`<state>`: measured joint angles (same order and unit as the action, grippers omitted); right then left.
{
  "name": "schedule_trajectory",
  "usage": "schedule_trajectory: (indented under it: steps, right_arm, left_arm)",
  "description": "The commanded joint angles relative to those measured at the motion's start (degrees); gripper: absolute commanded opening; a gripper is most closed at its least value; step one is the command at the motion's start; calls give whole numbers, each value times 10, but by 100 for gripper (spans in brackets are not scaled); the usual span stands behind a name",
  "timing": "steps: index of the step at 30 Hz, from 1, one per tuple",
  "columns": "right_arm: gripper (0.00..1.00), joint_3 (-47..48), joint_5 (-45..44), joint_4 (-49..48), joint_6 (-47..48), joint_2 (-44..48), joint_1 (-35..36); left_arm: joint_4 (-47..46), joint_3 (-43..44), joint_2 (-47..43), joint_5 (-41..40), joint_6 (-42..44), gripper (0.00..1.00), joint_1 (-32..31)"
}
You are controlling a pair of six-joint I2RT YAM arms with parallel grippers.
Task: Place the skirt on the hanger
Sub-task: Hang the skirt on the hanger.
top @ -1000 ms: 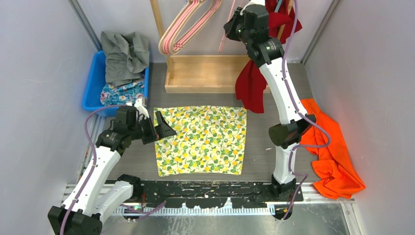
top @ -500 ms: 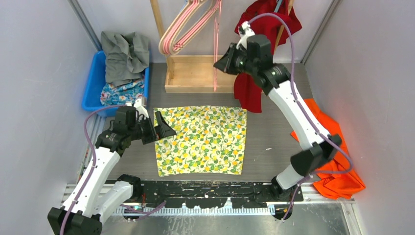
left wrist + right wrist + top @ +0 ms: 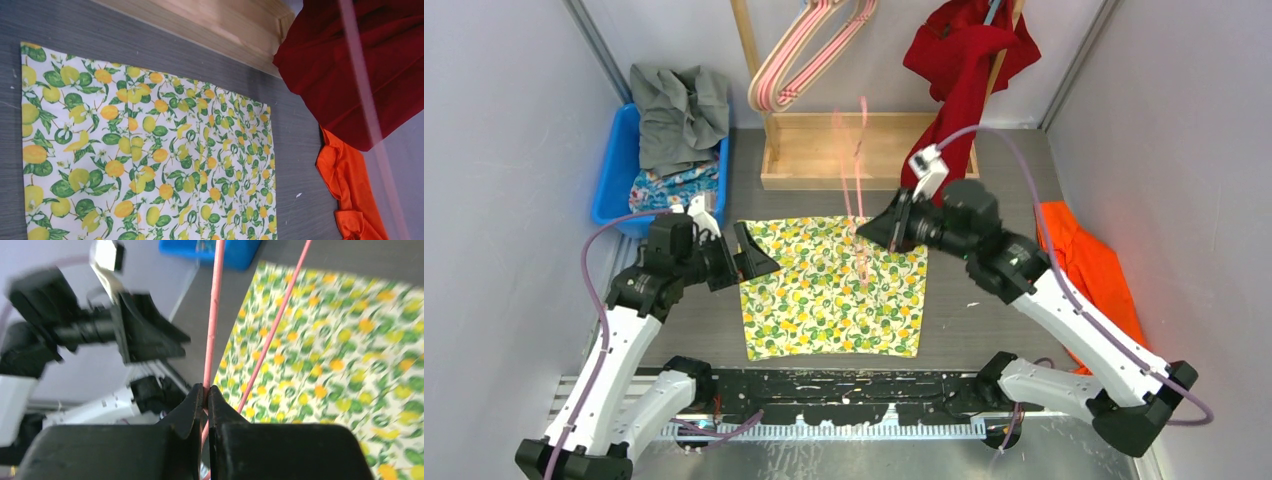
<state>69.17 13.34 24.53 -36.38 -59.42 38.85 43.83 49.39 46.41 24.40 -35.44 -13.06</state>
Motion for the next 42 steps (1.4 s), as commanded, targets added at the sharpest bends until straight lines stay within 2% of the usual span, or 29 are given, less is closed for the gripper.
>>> schedule_trajectory:
  steps: [1,7,12,19,29,35,42]
  right_arm:
    - [1,-86,-75,-73,-43,9,116]
    - [1,-206,-185,-210,-86,6,250]
    - [1,-265,-293,-329,-82,-24,336]
    - [1,-277,-368,-516,-70,-156,398]
    - [1,-235,-348,-697,-90,-343,406]
    - [1,-199,-324,-736,-100,-408,396]
    - [1,-180,-295,-797,-155,-469,381]
  left_arm:
    - [29,45,-21,-12,15,100,0]
    - [76,52,-56,-26,17,98,0]
    - [106,58,-81,-32,17,98,0]
    - [150,72,-115,-39,16,97,0]
    - [199,105,-141,-41,23,97,0]
    - [214,129,-150,-31,18,97,0]
    - [228,152,-152,-29,20,98,0]
